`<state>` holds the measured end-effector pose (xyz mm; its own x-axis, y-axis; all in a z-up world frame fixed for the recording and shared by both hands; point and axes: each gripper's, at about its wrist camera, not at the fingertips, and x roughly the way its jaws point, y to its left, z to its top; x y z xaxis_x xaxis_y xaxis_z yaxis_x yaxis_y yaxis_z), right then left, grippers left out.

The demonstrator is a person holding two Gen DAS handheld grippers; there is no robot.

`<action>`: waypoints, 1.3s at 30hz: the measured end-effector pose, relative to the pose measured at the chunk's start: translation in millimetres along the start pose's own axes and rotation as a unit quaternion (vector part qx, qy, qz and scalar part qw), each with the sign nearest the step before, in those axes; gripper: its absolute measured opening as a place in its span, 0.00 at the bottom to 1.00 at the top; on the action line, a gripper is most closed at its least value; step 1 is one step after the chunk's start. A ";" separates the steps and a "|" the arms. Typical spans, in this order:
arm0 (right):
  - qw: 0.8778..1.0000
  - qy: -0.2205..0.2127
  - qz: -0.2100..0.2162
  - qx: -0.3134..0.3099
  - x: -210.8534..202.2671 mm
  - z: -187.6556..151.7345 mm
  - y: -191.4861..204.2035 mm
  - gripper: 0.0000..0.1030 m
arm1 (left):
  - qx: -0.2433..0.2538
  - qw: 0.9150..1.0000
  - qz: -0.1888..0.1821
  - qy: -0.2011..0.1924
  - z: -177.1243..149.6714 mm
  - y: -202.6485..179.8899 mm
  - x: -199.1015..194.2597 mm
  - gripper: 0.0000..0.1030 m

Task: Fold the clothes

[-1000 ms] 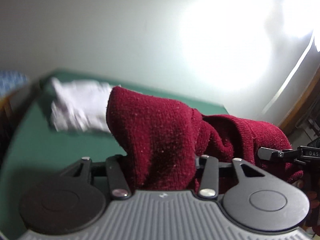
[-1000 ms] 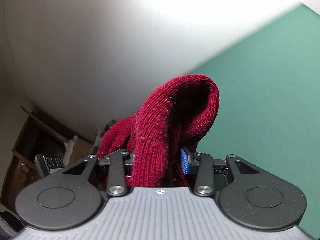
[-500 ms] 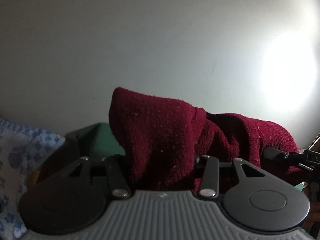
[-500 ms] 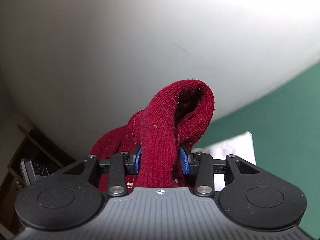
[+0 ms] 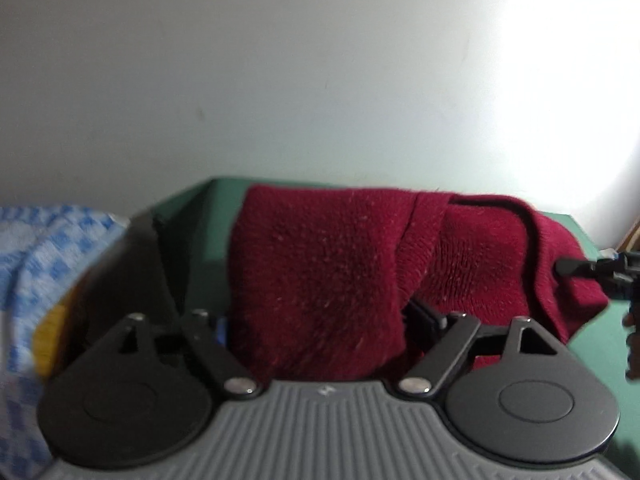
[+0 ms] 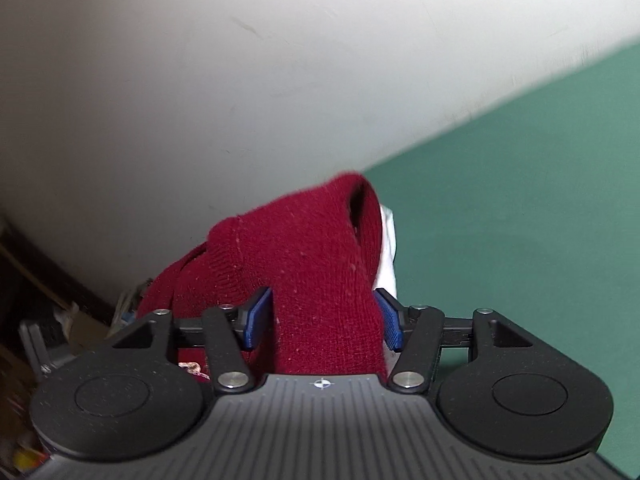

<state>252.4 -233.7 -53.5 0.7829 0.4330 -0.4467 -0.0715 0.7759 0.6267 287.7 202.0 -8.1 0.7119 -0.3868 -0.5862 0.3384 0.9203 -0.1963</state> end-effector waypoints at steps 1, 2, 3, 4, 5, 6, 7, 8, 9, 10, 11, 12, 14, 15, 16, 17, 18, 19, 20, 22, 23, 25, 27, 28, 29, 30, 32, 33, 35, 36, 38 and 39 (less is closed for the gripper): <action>1.000 -0.018 -0.005 -0.016 -11.6 2.3 2.1 0.57 | 0.011 1.000 -0.001 -0.016 -1.0 0.2 -14.5 0.88; 0.999 -0.039 -0.009 -0.021 -23.0 4.5 3.3 0.58 | 0.022 0.999 0.000 -0.031 -1.4 -0.7 -29.3 0.93; 0.998 -0.062 -0.013 -0.024 -32.4 8.0 5.3 0.58 | 0.032 0.998 0.002 -0.046 -1.4 -2.2 -44.2 0.96; 0.996 -0.083 -0.019 -0.033 -43.1 10.8 6.3 0.58 | 0.037 0.997 0.001 -0.062 0.3 -3.8 -56.8 0.96; 0.993 -0.103 -0.025 -0.049 -55.3 12.8 6.2 0.57 | 0.039 0.996 -0.003 -0.079 2.9 -5.5 -68.0 0.97; 0.990 -0.118 -0.028 -0.072 -62.7 13.9 11.4 0.52 | 0.035 0.995 -0.009 -0.096 6.4 -7.7 -76.7 0.96; 0.987 -0.122 -0.030 -0.102 -61.2 12.8 23.6 0.48 | 0.024 0.993 -0.019 -0.110 11.2 -9.9 -79.4 0.95; 0.984 -0.120 -0.034 -0.130 -56.5 10.4 36.0 0.45 | 0.011 0.993 -0.034 -0.111 16.3 -14.6 -75.5 0.93; 0.981 -0.113 -0.038 -0.155 -49.0 7.3 47.7 0.39 | 0.000 0.993 -0.051 -0.106 21.5 -20.7 -69.5 0.86; 0.978 -0.100 -0.044 -0.177 -38.0 3.1 58.4 0.33 | -0.005 0.993 -0.066 -0.094 25.6 -27.6 -59.0 0.79; 0.974 -0.088 -0.050 -0.201 -25.7 -2.3 68.8 0.31 | -0.006 0.994 -0.074 -0.077 27.1 -34.8 -43.3 0.66; 0.970 -0.076 -0.058 -0.225 -11.9 -9.2 77.4 0.30 | -0.007 0.995 -0.077 -0.058 27.4 -41.9 -25.9 0.61; 0.962 -0.043 -0.105 -0.248 22.1 -19.3 83.7 0.29 | -0.014 0.998 -0.067 -0.009 22.1 -50.6 14.7 0.61; 0.960 -0.030 -0.131 -0.244 39.9 -21.3 79.7 0.29 | -0.016 0.998 -0.056 0.009 17.1 -52.4 32.8 0.59; 0.959 -0.023 -0.149 -0.240 53.2 -23.1 73.3 0.30 | -0.016 0.999 -0.043 0.021 12.2 -53.8 48.9 0.60; 0.957 -0.022 -0.160 -0.242 62.7 -24.6 68.7 0.30 | -0.007 0.999 -0.031 0.022 10.6 -57.8 56.4 0.65; 0.955 -0.024 -0.159 -0.248 66.7 -23.4 67.2 0.31 | 0.007 1.000 -0.021 0.016 10.8 -63.3 59.1 0.68; 0.956 -0.019 -0.159 -0.247 70.0 -19.5 66.8 0.31 | 0.019 1.000 -0.014 0.017 12.8 -69.8 58.6 0.75; 0.956 -0.013 -0.160 -0.247 71.7 -15.0 67.0 0.31 | 0.030 0.999 -0.010 0.022 15.7 -76.7 56.3 0.79; 0.956 0.000 -0.161 -0.245 70.9 -4.7 69.3 0.31 | 0.053 0.998 -0.001 0.032 21.5 -90.5 51.7 0.74; 0.957 0.000 -0.159 -0.241 63.2 -2.2 71.6 0.31 | 0.061 0.998 0.004 0.032 21.6 -96.2 42.5 0.70; 0.966 -0.031 -0.133 -0.220 25.6 -9.3 78.9 0.39 | 0.075 0.997 0.015 0.026 18.4 -106.4 16.1 0.79; 0.971 -0.051 -0.122 -0.198 -5.0 -23.8 85.2 0.50 | 0.083 0.996 0.040 0.021 13.2 -117.4 -8.2 0.88; 0.970 -0.051 -0.137 -0.193 -17.2 -34.9 88.2 0.54 | 0.080 0.994 0.067 0.019 8.3 -123.9 -18.0 0.88; 0.968 -0.046 -0.157 -0.189 -25.3 -46.7 91.7 0.54 | 0.072 0.993 0.089 0.020 1.5 -128.4 -26.3 0.91; 0.964 -0.035 -0.185 -0.189 -28.0 -59.3 95.6 0.54 | 0.059 0.992 0.108 0.024 -6.4 -131.8 -33.7 0.95; 0.956 -0.009 -0.227 -0.184 -33.9 -88.7 100.4 0.54 | 0.034 0.988 0.145 0.030 -22.1 -138.6 -48.6 0.97; 0.956 0.000 -0.232 -0.178 -40.3 -106.9 107.9 0.55 | 0.021 0.986 0.164 0.034 -30.0 -142.0 -56.0 0.98; 0.959 0.013 -0.227 -0.167 -43.5 -142.9 129.5 0.58 | -0.003 0.983 0.179 0.041 -47.5 -149.8 -71.2 0.99; 0.960 0.020 -0.224 -0.164 -47.1 -157.6 137.4 0.61 | -0.015 0.981 0.186 0.047 -57.2 -152.6 -75.8 0.99; 0.960 0.041 -0.220 -0.170 -64.4 -180.0 147.3 0.69 | -0.026 0.979 0.192 0.058 -74.0 -154.2 -82.1 0.99; 0.958 0.049 -0.222 -0.176 -71.1 -187.5 150.1 0.71 | -0.027 0.978 0.196 0.064 -82.0 -156.2 -84.1 0.99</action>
<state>70.1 -62.0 -47.4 0.7248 0.0524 -0.6870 0.0368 0.9927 0.1146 124.5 95.6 7.4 0.6958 0.0048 -0.7182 0.0194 0.9995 0.0255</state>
